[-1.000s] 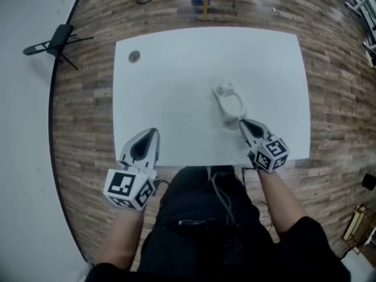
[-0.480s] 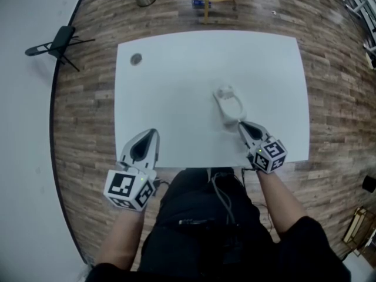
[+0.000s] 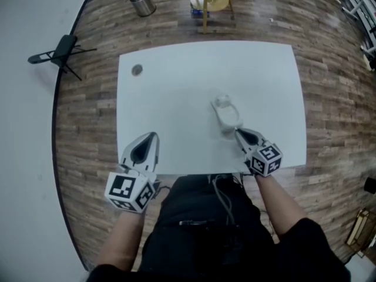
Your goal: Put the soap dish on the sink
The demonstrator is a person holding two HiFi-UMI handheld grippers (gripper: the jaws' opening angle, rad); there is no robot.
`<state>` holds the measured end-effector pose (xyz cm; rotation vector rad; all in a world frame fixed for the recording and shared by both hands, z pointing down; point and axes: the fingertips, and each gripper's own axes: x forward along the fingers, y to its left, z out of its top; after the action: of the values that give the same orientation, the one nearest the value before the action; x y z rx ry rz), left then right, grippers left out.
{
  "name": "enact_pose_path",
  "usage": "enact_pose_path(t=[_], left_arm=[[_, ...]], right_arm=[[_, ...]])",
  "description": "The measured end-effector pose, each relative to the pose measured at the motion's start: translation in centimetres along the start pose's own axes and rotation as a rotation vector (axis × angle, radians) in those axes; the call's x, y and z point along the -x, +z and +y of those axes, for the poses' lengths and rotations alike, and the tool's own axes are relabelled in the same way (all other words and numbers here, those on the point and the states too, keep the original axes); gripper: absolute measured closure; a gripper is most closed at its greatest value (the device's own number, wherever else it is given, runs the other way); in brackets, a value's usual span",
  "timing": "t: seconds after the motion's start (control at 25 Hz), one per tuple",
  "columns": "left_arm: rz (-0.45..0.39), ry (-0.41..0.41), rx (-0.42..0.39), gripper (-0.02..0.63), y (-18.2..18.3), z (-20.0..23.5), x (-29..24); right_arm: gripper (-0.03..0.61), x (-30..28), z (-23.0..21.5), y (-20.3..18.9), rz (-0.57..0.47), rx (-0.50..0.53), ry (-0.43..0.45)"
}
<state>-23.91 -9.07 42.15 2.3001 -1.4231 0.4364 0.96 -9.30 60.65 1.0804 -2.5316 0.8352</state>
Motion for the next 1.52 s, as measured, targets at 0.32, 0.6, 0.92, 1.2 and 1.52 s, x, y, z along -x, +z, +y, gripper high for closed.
enact_pose_path(t=[0.32, 0.6, 0.92, 1.2, 1.52], left_arm=[[-0.024, -0.007, -0.009, 0.624, 1.5, -0.5, -0.9], [-0.033, -0.017, -0.015, 0.624, 2.1, -0.4, -1.7], [-0.048, -0.023, -0.023, 0.624, 2.6, 0.0, -1.9], [-0.055, -0.033, -0.021, 0.624, 3.0, 0.0, -1.9], [-0.069, -0.046, -0.021, 0.624, 3.0, -0.4, -1.9]], right_arm=[[0.540, -0.2, 0.0, -0.5, 0.070, 0.015, 0.011], [0.537, -0.2, 0.2, -0.3, 0.085, 0.029, 0.017], [0.466, -0.3, 0.4, 0.4, 0.092, 0.041, 0.019], [0.466, 0.2, 0.9, 1.6, 0.081, 0.064, 0.009], [0.466, 1.4, 1.0, 3.2, 0.044, 0.107, -0.032]])
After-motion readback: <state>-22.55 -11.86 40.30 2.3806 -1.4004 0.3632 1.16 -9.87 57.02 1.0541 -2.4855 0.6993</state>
